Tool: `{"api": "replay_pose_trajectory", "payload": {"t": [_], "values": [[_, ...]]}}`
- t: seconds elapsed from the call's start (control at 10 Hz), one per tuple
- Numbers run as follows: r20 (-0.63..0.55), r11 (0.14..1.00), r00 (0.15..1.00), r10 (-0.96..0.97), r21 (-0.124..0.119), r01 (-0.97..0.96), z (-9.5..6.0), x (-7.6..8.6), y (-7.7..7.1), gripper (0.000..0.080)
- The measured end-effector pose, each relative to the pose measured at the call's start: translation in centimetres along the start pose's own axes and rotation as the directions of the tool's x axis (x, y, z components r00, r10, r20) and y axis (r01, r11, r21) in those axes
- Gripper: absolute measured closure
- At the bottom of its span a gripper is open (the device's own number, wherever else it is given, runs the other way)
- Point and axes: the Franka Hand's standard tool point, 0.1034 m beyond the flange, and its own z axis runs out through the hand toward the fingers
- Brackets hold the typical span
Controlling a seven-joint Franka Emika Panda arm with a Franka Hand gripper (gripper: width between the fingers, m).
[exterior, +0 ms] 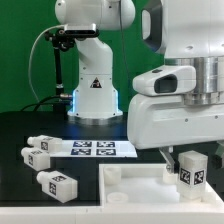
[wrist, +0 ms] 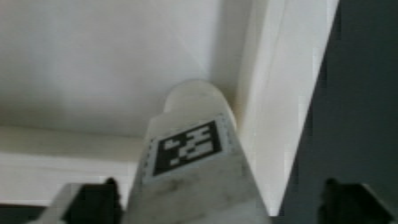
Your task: Assemble one leg
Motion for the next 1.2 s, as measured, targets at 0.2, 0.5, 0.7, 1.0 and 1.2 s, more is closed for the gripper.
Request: {"api": "replay_pose_trajectory", "payload": {"t": [0.2, 0.5, 0.7, 1.0, 1.2], "values": [[0.001, 0.988, 0.988, 0.152, 0.002, -0.152, 0.04, -0.02, -0.04, 0.0512], [-0.018, 0.864, 0.864, 0.503, -0.011, -0.503, 0.11, -0.01, -0.07, 0.0512], [-0.033, 0.611, 0.612, 0.790, -0.033, -0.791, 0.23, -0.42, -0.44, 0.0512], [-0.006, 0.126, 0.126, 0.992, 0.001, -0.992, 0.32, 0.02, -0.19, 0.0512], [-0.005, 0.118, 0.118, 0.993, 0.001, -0.993, 0.33, 0.02, -0.27, 0.0319]]}}
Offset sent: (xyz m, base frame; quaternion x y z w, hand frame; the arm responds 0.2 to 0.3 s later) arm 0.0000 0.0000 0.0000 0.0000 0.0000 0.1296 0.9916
